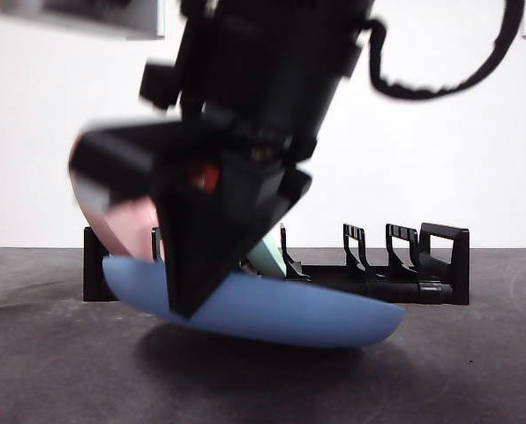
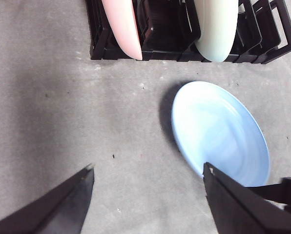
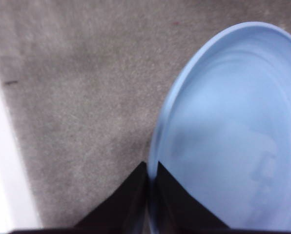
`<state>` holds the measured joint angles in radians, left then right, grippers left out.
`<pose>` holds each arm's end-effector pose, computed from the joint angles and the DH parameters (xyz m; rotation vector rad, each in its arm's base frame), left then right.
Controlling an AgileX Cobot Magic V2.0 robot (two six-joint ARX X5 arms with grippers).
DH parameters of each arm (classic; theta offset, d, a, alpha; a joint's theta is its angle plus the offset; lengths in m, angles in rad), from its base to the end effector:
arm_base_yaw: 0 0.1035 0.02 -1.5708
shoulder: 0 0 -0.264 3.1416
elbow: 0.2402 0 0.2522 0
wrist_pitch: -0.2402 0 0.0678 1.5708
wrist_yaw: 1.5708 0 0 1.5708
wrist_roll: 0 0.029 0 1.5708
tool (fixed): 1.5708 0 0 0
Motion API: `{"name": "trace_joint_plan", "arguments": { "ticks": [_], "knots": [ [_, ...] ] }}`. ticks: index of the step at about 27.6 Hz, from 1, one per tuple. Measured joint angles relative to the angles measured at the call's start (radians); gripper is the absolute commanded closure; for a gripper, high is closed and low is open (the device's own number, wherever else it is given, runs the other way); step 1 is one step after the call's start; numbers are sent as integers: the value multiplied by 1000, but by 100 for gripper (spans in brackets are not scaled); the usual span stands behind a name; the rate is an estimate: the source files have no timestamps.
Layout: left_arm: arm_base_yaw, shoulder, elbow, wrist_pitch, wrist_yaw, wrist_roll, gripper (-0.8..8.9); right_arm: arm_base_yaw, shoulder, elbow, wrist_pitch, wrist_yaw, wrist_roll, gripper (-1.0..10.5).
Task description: Place the plate
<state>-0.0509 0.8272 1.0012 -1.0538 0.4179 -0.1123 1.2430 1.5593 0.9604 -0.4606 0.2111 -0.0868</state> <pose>0.1315 -0.0185 0.3266 -0.2651 0.8976 -0.3891 0.1024 0.2822 0.1951 -0.8089 0.7883 0.9707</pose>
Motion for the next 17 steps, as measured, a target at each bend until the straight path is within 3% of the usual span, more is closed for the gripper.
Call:
{"name": "trace_joint_plan", "arguments": {
  "ticks": [12,17],
  "knots": [
    [0,0,0,0,0,18,462,0,80,1,2,10,-37,929],
    [0,0,0,0,0,19,462,0,86,2,0,3,-36,728]
  ]
}}
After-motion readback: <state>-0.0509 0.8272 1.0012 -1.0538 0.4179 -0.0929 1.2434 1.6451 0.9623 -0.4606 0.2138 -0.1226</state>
